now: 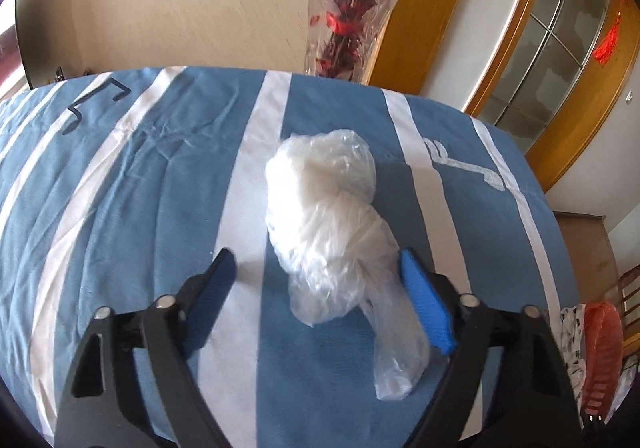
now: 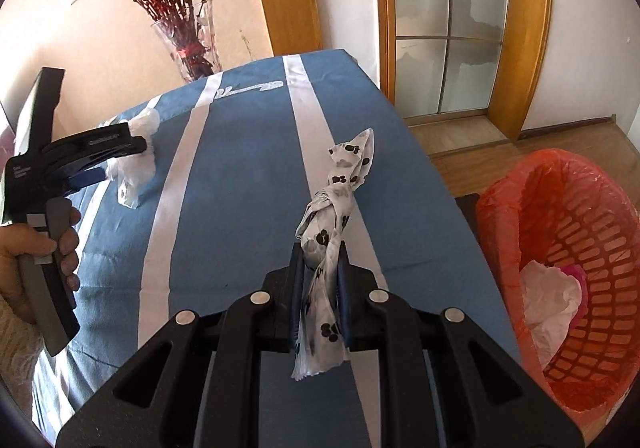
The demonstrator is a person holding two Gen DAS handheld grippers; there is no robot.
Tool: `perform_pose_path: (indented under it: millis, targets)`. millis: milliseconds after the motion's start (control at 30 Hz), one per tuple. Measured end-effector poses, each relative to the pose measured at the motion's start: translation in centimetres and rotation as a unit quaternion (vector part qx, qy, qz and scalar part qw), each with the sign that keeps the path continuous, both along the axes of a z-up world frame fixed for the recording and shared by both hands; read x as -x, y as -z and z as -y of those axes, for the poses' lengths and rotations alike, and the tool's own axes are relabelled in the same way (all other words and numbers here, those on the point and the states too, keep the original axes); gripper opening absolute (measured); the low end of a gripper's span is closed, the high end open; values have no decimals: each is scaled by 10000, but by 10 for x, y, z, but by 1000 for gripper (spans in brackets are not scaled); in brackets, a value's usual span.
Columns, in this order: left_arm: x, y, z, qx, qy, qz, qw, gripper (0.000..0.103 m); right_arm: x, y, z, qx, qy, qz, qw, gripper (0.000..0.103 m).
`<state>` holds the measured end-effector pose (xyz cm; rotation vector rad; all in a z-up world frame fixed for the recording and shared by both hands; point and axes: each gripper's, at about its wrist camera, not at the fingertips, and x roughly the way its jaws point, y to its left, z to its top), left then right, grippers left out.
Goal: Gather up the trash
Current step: 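Grasp the clear plastic bag with the left tool while the right tool grasps the patterned strip, then carry both held items over the orange wastebasket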
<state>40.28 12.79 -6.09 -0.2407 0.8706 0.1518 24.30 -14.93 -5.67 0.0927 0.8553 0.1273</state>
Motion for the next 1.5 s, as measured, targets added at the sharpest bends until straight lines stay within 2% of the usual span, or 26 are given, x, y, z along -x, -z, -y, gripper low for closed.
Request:
perform_pose_path:
  millis: [100,167,267,633,833,1067,1500]
  targets:
    - [0,0,5,-40,127,15,9999,57,1,0,1,-36,17,17,10000,16]
    - [0,0,6,19,274,12,9996,33,2,-1,4,-113,64,38,9999,16]
    - [5,-2,7,119,421,37,9990,16,7,-3,10,-227,104,155,9996,16]
    - [60,-28,10,59,658,307,9973,12,39,-22,8,-133,-52,470,9988,16]
    - [94,-45,31,34,991,488,9939,12,59,-41,20,-157,50,675,9976,16]
    - [126,-62,70,-38,1532,707,9857,12,77,-53,39,-136,191,829,9963,16]
    - [151,-70,131,55,2284,791,9703,12,98,-63,74,-247,459,1007,9936,16]
